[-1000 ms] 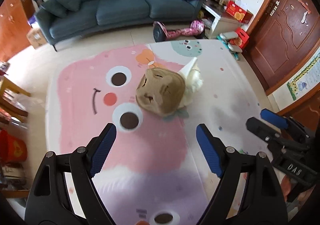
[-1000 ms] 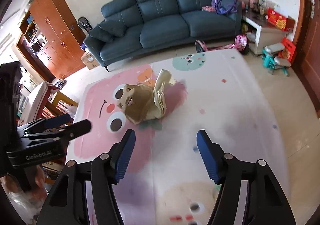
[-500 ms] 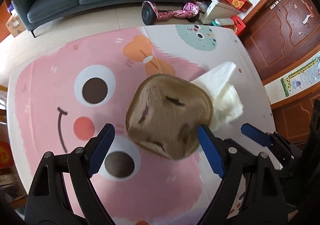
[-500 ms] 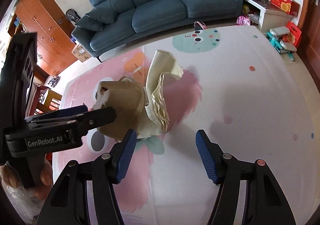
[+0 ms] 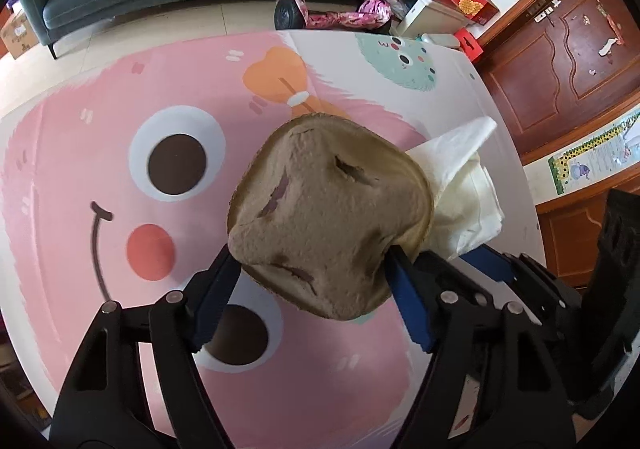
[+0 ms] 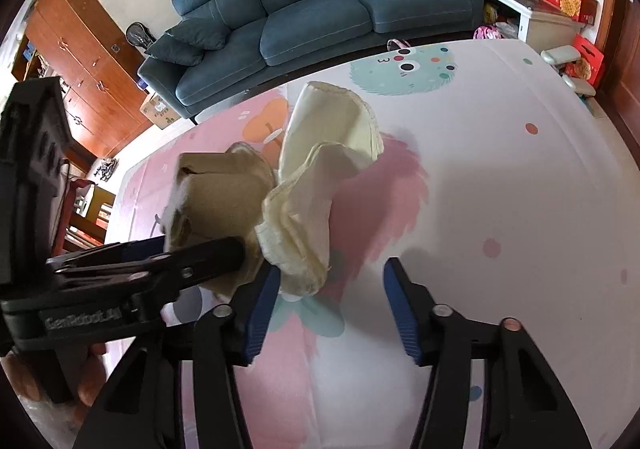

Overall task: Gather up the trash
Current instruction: 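Grasp the brown pulp cup holder with the left gripper while the right grasps the white tissue, then lift the pulp cup holder and tissue off the table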

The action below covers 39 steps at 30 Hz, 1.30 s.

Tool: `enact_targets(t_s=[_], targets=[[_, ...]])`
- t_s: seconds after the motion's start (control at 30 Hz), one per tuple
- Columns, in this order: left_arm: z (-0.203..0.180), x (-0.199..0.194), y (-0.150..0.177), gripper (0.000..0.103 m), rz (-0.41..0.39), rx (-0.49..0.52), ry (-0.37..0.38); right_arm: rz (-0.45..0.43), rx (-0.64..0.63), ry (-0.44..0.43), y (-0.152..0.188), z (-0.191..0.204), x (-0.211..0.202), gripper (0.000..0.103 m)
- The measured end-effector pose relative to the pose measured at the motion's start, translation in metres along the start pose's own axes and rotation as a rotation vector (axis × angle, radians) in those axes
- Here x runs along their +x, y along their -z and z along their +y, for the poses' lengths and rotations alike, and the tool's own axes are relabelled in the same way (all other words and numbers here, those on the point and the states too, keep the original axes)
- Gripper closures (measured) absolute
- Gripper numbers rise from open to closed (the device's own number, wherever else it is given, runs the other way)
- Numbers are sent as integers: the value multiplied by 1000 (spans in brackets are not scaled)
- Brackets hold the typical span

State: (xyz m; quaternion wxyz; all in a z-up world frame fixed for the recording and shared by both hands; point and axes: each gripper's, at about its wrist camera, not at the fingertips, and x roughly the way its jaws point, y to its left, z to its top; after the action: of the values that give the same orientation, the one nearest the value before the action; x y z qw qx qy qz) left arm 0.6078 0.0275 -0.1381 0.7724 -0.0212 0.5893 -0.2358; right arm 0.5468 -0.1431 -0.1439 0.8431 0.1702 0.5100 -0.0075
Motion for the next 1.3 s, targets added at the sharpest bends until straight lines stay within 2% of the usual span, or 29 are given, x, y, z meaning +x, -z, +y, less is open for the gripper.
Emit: enact_targets(t_s=[0.2,0.27,0.37,0.43,0.73,0.77,0.8,0.83,0.93,1.0,1.2,1.3], targets=[[4,-19,18,33,-16,35,-10,-25,-28,1,-4,6,7,59],[4,-24,25,34,-16,42,-14,-30,-42,1,-4,11,10,65],[6,-33,36,34,-26,35,-20,-26,-57,2,-6,15,20,82],[9,-42,43,34,-36,19,-21,-22,-45,-1,-5,13,19,97],[4,-84,94,36,-49,-1,-32,-28,14,2,19,0,-29,100],[1,-89,100,59,-51,0,-30,-27,15,2,23,-2,-36,100],[-4,-94,108,74,-42,1,-21,-27,14,1,31,-5,-46,100],[-6,-96,112,79,-28,-4,-23,-26,10,3,36,-7,-54,100],[-18,-107,134,81,-33,-28,-1,-26,-19,21,58,-13,-82,100],[-29,-112,150,84,-34,-26,-12,-18,-30,15,73,-19,-99,100],[-48,-125,188,83,-31,-79,-57,18,-77,8,124,-43,-147,100],[-51,-127,196,76,-10,-111,-79,31,-78,5,141,-54,-161,100]])
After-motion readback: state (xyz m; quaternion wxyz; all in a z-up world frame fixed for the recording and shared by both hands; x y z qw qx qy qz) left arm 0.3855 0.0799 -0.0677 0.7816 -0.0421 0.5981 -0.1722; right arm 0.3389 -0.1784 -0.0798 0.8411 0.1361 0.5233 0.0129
